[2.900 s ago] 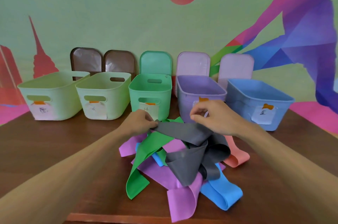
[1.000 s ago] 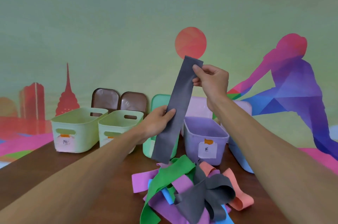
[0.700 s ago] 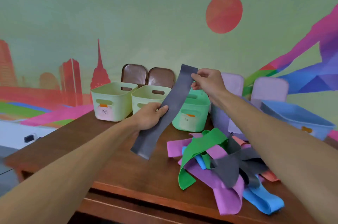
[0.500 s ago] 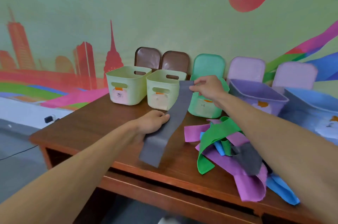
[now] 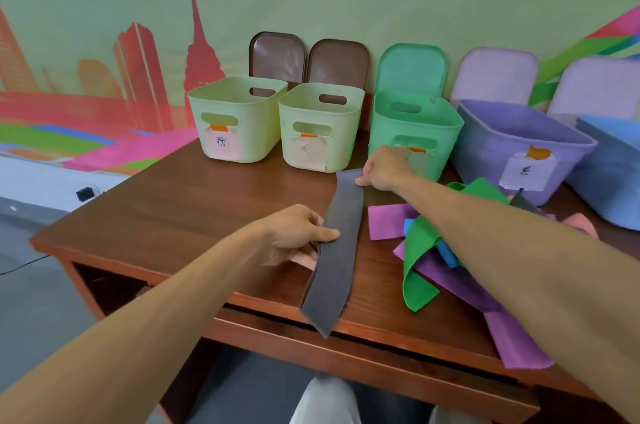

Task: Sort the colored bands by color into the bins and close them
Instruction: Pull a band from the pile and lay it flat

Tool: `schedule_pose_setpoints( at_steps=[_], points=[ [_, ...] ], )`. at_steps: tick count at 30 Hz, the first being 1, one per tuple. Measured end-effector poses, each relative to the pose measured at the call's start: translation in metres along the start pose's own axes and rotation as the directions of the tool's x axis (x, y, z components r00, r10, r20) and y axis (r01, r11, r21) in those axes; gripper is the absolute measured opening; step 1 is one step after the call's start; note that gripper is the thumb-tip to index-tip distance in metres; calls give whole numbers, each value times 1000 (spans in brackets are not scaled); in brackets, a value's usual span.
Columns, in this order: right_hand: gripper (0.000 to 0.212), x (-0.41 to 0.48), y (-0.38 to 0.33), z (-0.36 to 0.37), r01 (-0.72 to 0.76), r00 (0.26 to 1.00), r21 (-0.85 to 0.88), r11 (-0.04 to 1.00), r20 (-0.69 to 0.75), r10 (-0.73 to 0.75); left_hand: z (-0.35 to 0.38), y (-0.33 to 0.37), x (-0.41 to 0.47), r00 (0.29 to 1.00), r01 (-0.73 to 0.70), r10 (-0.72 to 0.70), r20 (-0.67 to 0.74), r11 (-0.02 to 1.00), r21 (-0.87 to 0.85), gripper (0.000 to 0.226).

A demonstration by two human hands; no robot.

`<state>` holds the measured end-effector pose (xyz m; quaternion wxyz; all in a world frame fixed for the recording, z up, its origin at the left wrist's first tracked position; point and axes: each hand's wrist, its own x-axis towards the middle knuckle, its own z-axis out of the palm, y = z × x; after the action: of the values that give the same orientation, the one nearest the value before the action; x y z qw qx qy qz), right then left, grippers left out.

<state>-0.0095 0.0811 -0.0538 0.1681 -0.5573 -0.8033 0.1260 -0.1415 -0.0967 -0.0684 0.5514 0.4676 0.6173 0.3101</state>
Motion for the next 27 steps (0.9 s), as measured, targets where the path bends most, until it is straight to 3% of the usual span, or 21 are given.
schedule_pose_setpoints(
  at_steps=[3,6,9,13,16,19,22,25,27],
  points=[
    [38,8,4,8,-27,999,-67,997,31,29,-1,-1,5,999,-21,24,-46,997,74,11],
    [36,14,9,14,-18,996,-137,990,82,30,-2,1,10,995,-10,38,-92,960,280,19],
    [35,16,10,18,18,992,-192,981,125,7,-1,6,12,991,40,33,-132,856,516,36],
    [41,9,5,8,53,993,-209,976,117,-29,-5,14,14,965,100,116,-233,662,743,42],
    [37,-1,-1,-9,182,980,-203,962,121,-160,-8,12,22,942,-2,247,-228,682,732,34],
    [41,-18,-6,-32,360,921,-216,908,240,-308,-3,12,26,905,-168,379,-193,735,657,20],
    [51,-34,-4,-52,431,884,-220,875,295,-361,8,19,28,918,-243,384,-97,739,628,32],
    [49,-45,7,-63,450,859,-179,875,353,-370,20,25,33,942,-227,334,-37,713,663,51],
    [43,-50,16,-66,469,839,-167,867,392,-378,25,25,39,934,-245,356,-35,707,663,46]
  ],
)
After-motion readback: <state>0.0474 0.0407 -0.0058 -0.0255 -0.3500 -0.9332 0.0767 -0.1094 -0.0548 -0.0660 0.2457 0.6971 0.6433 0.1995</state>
